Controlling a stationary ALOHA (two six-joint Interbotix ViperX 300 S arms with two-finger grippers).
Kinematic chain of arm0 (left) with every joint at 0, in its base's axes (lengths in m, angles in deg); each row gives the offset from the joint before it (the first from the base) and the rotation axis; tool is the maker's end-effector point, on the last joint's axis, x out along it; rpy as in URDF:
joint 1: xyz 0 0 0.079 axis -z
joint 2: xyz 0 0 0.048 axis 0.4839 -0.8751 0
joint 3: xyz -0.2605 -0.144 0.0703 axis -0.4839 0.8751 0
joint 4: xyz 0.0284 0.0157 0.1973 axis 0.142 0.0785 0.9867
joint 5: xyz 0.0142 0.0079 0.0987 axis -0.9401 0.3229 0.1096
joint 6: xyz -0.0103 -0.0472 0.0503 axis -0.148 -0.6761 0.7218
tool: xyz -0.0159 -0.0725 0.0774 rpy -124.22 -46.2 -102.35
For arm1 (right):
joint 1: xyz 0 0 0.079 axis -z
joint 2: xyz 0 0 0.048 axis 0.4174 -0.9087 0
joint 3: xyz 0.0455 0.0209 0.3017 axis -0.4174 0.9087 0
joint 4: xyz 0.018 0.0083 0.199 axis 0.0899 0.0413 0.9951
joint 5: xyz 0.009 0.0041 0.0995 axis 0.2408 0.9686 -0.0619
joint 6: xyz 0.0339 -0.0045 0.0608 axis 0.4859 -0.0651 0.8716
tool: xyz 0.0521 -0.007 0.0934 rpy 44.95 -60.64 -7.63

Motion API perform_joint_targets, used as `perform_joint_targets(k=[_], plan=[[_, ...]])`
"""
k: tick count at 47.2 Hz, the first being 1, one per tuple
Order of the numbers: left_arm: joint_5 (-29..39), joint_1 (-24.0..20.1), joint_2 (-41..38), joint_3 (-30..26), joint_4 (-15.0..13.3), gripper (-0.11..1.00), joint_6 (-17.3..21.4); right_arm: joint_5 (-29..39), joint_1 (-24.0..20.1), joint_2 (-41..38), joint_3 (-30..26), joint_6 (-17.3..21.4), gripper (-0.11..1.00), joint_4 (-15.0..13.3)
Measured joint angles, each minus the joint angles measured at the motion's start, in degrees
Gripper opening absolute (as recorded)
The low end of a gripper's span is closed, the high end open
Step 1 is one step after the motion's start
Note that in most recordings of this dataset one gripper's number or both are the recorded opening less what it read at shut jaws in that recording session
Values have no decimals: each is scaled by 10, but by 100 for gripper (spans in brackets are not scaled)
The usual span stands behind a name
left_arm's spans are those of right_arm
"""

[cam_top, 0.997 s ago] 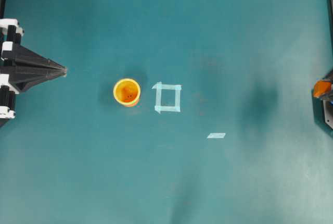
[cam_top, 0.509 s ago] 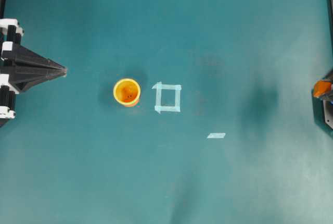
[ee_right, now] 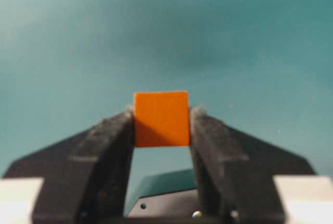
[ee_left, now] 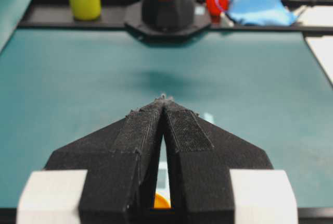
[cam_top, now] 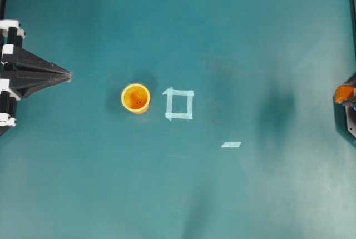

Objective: Move the block to the right with right arm.

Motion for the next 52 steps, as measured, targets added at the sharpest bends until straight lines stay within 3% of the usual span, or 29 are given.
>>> perform_joint_targets(k=[27, 52], plan=[[0, 0, 0, 0, 1, 0, 0, 0, 0, 2, -2, -28, 41, 0], [1, 0, 0, 0, 0, 0, 0, 0, 0, 2, -2, -29, 41, 0]])
